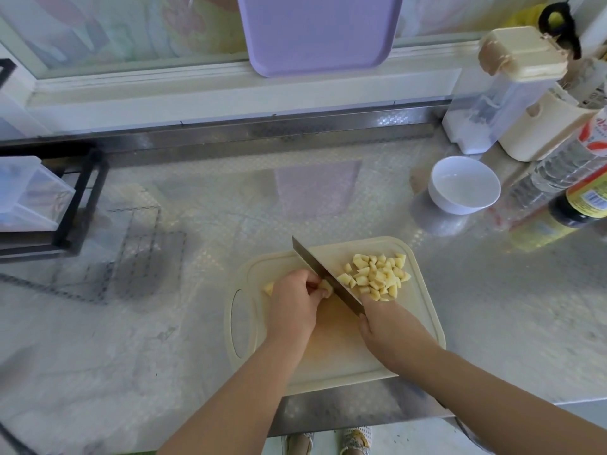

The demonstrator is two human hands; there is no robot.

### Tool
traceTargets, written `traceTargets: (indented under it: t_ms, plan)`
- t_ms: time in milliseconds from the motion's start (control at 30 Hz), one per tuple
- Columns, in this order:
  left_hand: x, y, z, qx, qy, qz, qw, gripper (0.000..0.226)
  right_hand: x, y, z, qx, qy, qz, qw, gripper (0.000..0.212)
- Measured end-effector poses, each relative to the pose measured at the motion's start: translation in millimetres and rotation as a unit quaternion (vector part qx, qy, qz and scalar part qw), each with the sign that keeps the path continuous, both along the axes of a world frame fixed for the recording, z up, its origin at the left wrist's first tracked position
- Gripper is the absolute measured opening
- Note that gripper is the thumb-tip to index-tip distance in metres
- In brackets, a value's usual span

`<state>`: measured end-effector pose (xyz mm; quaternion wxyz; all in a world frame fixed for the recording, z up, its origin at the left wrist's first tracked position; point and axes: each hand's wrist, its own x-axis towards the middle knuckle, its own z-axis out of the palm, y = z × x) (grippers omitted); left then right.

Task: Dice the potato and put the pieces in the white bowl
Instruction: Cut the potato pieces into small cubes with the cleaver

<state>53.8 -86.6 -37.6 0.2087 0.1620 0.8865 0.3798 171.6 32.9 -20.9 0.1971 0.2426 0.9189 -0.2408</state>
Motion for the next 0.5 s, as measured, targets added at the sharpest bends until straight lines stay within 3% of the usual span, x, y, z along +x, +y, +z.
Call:
traceTargets:
  t_ms: [500]
  plan:
    - [11, -11, 0, -0.032, 0.049, -0.068, 0.996, 0.008, 5, -1, -1, -0.056, 0.033, -0.105, 0.992, 0.019]
